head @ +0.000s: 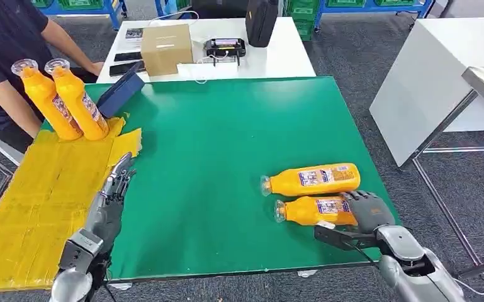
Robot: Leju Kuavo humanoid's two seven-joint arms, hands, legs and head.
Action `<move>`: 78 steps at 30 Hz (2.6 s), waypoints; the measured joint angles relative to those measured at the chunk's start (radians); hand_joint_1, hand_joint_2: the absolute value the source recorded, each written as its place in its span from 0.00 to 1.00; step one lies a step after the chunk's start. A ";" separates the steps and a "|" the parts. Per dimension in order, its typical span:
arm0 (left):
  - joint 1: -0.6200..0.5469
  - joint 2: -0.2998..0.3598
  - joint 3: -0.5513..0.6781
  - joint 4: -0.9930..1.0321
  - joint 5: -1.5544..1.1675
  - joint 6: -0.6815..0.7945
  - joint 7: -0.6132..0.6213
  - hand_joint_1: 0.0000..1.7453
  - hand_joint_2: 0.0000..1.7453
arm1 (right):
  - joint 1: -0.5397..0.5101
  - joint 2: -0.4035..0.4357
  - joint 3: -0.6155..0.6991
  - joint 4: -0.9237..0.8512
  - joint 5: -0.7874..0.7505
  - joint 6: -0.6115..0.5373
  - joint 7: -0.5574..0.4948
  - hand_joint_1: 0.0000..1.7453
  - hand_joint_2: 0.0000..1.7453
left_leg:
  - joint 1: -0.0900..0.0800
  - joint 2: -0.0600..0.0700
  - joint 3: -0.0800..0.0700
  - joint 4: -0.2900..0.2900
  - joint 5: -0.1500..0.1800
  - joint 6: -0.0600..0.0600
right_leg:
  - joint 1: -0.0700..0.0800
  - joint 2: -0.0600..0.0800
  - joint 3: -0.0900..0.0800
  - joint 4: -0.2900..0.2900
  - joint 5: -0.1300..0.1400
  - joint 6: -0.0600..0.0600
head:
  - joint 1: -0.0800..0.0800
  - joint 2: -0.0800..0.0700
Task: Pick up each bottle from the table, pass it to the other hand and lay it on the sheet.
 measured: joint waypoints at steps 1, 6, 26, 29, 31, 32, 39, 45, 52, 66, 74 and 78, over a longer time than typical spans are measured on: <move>-0.002 0.001 -0.002 0.001 0.002 0.000 -0.002 0.00 0.00 | 0.001 -0.005 0.011 0.008 -0.006 0.009 -0.001 0.00 1.00 | 0.000 0.000 0.002 0.000 -0.001 0.000 | 0.000 0.000 0.002 0.000 -0.001 0.000 | 0.000 0.000; -0.026 0.006 -0.015 0.005 0.008 0.001 -0.005 0.00 0.00 | -0.006 -0.021 0.050 0.016 -0.045 0.021 -0.002 0.00 1.00 | 0.002 0.002 0.007 0.000 -0.002 -0.003 | 0.003 0.001 0.008 -0.002 0.000 -0.001 | -0.002 0.000; -0.085 0.030 -0.060 0.062 0.082 -0.004 -0.012 0.00 0.00 | -0.018 -0.143 0.157 -0.011 -0.417 0.045 -0.019 1.00 1.00 | 0.006 -0.008 0.016 0.000 -0.010 0.003 | 0.004 -0.003 0.029 -0.015 -0.006 0.004 | -0.002 0.000; -0.063 0.031 -0.057 0.059 0.133 -0.037 0.013 0.00 0.00 | -0.003 -0.106 0.142 -0.019 -0.458 -0.018 -0.025 1.00 1.00 | 0.006 -0.007 0.016 0.000 -0.013 0.002 | 0.005 -0.002 0.030 -0.015 -0.007 0.005 | -0.002 0.000; -0.033 0.030 -0.048 0.043 0.180 -0.068 0.025 0.00 0.00 | 0.027 -0.062 0.120 -0.046 -0.483 -0.081 -0.042 1.00 1.00 | 0.006 -0.003 0.014 0.000 -0.013 0.001 | 0.006 0.000 0.036 -0.015 -0.007 0.005 | -0.002 0.000; -0.018 0.029 -0.044 0.035 0.194 -0.077 0.027 0.00 0.00 | 0.043 -0.041 0.113 -0.065 -0.490 -0.095 -0.042 1.00 1.00 | 0.007 -0.001 0.013 0.000 -0.013 0.001 | 0.007 0.001 0.035 -0.015 -0.007 0.005 | -0.003 0.000; 0.075 -0.001 0.006 -0.026 0.348 -0.167 0.075 0.00 1.00 | 0.181 0.142 0.028 -0.244 -0.653 -0.225 -0.223 1.00 1.00 | 0.010 -0.010 -0.001 0.000 -0.009 -0.002 | 0.010 -0.005 0.024 -0.012 -0.008 0.004 | -0.003 0.000; 0.117 -0.045 -0.015 -0.091 0.491 -0.201 0.109 0.00 1.00 | 0.234 0.315 -0.012 -0.510 -0.842 -0.308 -0.390 1.00 1.00 | 0.007 -0.011 -0.016 0.000 -0.003 -0.002 | 0.007 -0.007 0.006 -0.008 -0.004 0.002 | -0.003 0.000; 0.118 -0.061 -0.100 -0.137 0.519 -0.197 0.117 0.00 1.00 | 0.222 0.381 -0.014 -0.597 -0.837 -0.323 -0.408 1.00 1.00 | 0.004 -0.012 -0.017 0.000 -0.003 -0.002 | 0.004 -0.008 0.006 -0.008 -0.004 0.003 | -0.003 0.000; 0.085 -0.062 -0.230 -0.163 0.340 -0.098 0.066 0.00 1.00 | 0.146 0.413 0.105 -0.504 -0.774 -0.229 -0.324 1.00 1.00 | 0.004 -0.012 -0.018 0.000 -0.003 -0.002 | 0.004 -0.008 0.006 -0.008 -0.004 0.003 | -0.003 0.000; 0.071 -0.060 -0.259 -0.170 0.256 -0.078 0.054 0.00 1.00 | 0.076 0.413 0.207 -0.422 -0.702 -0.175 -0.263 1.00 1.00 | 0.004 -0.013 -0.019 0.000 -0.003 -0.002 | 0.004 -0.008 0.005 -0.008 -0.004 0.003 | -0.003 0.000; 0.065 -0.060 -0.259 -0.169 0.238 -0.076 0.055 0.00 1.00 | 0.038 0.409 0.253 -0.397 -0.683 -0.143 -0.249 1.00 1.00 | 0.004 -0.013 -0.019 0.000 -0.002 -0.002 | 0.004 -0.008 0.004 -0.008 -0.004 0.003 | -0.003 0.000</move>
